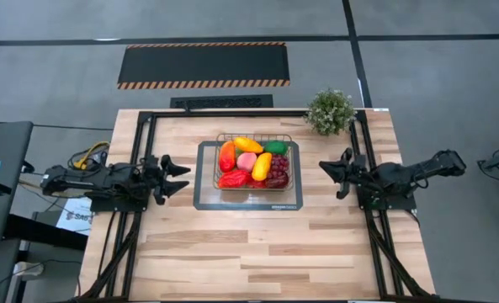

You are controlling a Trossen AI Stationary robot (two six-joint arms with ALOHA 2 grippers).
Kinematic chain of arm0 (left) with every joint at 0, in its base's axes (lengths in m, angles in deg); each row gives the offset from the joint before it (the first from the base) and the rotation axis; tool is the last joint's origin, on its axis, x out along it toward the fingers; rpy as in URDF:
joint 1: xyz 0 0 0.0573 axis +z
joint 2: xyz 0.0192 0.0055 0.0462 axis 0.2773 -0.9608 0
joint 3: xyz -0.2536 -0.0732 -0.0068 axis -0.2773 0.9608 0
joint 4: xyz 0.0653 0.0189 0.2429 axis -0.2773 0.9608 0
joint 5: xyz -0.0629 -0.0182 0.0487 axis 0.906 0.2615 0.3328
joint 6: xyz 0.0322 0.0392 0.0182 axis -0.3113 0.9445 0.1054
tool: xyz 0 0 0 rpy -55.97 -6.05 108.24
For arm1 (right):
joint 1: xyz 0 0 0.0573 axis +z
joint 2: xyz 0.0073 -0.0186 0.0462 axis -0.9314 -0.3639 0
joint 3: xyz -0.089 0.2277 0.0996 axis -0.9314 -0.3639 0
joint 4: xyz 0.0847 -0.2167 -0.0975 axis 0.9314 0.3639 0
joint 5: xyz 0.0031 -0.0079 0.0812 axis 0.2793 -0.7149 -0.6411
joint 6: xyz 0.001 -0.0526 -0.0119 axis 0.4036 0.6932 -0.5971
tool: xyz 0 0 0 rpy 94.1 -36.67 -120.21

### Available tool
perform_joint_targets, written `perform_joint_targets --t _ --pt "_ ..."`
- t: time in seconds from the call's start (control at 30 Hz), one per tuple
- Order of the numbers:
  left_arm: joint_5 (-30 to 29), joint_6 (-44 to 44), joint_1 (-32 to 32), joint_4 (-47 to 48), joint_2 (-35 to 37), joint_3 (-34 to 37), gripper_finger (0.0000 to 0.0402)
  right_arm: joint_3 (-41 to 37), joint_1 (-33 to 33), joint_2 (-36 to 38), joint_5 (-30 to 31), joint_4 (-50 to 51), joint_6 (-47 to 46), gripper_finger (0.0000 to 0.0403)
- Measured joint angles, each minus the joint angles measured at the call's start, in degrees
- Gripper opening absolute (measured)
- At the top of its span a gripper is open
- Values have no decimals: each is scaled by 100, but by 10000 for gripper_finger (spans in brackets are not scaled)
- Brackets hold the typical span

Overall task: Build produce basket
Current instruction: Return to Home Position

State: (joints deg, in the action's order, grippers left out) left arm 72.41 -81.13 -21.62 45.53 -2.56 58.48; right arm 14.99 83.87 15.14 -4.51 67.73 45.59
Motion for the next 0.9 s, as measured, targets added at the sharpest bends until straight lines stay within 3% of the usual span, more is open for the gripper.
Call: perform_joint_targets --t 0.27,0.9 --pt "28 512 0 19 70 -2 274 0 -77 -2 3 769 6 38" --pt "42 437 0 13 72 4 274 2 -143 -2 3 1392 -339 38"
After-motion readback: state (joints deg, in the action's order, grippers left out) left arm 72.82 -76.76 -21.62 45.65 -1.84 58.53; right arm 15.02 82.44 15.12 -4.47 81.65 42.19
